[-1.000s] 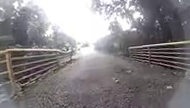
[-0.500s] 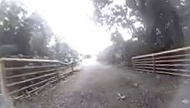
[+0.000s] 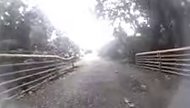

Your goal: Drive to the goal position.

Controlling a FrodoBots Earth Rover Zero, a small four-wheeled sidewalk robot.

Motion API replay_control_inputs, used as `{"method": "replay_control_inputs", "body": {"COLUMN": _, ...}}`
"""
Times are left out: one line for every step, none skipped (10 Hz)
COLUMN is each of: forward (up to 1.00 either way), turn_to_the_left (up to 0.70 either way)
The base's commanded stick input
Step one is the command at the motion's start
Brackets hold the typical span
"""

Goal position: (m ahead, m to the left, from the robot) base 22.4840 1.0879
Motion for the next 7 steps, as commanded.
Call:
{"method": "replay_control_inputs", "body": {"forward": 0.70, "turn_to_the_left": 0.00}}
{"method": "replay_control_inputs", "body": {"forward": 0.70, "turn_to_the_left": 0.00}}
{"method": "replay_control_inputs", "body": {"forward": 0.70, "turn_to_the_left": 0.00}}
{"method": "replay_control_inputs", "body": {"forward": 0.70, "turn_to_the_left": 0.00}}
{"method": "replay_control_inputs", "body": {"forward": 0.70, "turn_to_the_left": 0.00}}
{"method": "replay_control_inputs", "body": {"forward": 0.70, "turn_to_the_left": 0.00}}
{"method": "replay_control_inputs", "body": {"forward": 0.70, "turn_to_the_left": 0.00}}
